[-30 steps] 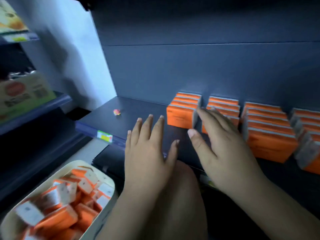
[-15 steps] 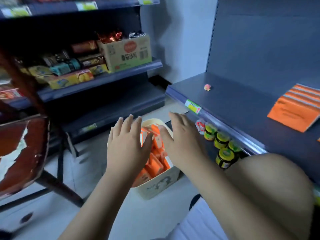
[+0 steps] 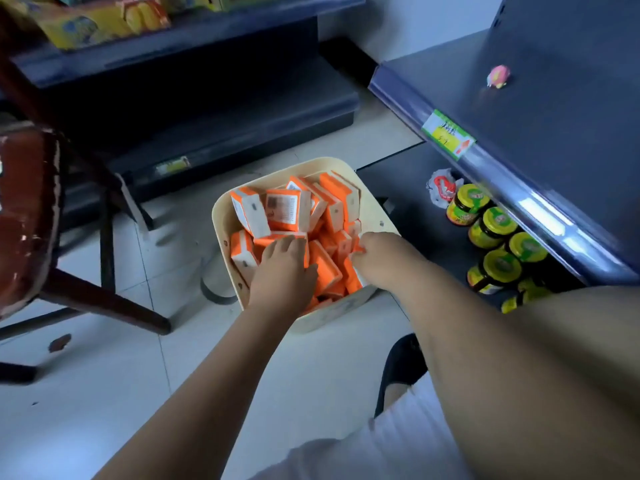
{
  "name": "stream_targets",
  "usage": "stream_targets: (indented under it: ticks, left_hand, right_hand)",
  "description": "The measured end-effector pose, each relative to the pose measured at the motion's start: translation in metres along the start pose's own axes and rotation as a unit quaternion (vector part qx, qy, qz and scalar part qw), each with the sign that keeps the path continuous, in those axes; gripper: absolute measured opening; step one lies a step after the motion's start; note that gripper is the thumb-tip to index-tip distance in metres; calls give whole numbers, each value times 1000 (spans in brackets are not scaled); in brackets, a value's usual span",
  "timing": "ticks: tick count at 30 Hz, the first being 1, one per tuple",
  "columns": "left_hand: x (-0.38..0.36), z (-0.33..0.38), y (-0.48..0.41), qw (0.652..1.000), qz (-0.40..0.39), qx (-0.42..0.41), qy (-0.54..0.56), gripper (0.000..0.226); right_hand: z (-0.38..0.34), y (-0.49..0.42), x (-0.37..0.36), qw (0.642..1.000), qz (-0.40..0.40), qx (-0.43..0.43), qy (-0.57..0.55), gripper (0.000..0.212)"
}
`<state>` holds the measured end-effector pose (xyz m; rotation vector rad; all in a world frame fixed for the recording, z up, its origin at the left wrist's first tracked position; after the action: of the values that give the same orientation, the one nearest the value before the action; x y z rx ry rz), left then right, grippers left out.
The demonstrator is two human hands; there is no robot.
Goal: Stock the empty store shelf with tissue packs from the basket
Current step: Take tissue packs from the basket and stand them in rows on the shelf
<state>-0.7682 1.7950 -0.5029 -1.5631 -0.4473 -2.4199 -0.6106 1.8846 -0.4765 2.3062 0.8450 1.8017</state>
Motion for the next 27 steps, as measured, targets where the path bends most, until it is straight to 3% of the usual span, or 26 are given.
stream_targets:
  ticks: [7, 13, 18, 23, 25, 27]
  left_hand:
    - [-37, -17, -56, 995, -26, 90, -46, 49]
    - [-47, -28, -72, 990, -24, 110, -90, 40]
    - [-43, -35, -65, 991, 1, 90, -100, 22]
    - [-31, -36, -59, 992, 45, 56, -101, 20]
    - [-29, -40, -60, 994, 61, 60, -72, 14]
    - [-25, -39, -58, 995, 81, 60, -25, 14]
  right_hand:
    - [6, -64, -46, 988, -104, -36, 111, 26]
    - [8, -84, -62, 980, -135, -73, 124, 34]
    - [-2, -81, -80, 981, -98, -136, 96, 24]
    - [-6, -82, -94, 985, -52, -158, 51, 51]
    - [-5, -77, -91, 981, -51, -185, -37, 39]
    - [-4, -79, -85, 985, -24, -166, -33, 25]
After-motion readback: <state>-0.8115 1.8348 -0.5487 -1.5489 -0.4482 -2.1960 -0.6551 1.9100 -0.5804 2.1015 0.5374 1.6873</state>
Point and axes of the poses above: each hand's wrist, its own y-axis away from the middle knuckle, its own x-axis out of the back of the hand, z = x × y, the point moved 3 cm from there along -y, towards the middle knuckle, and after that the axes turned 2 degrees about z, right-handed, at the moved point
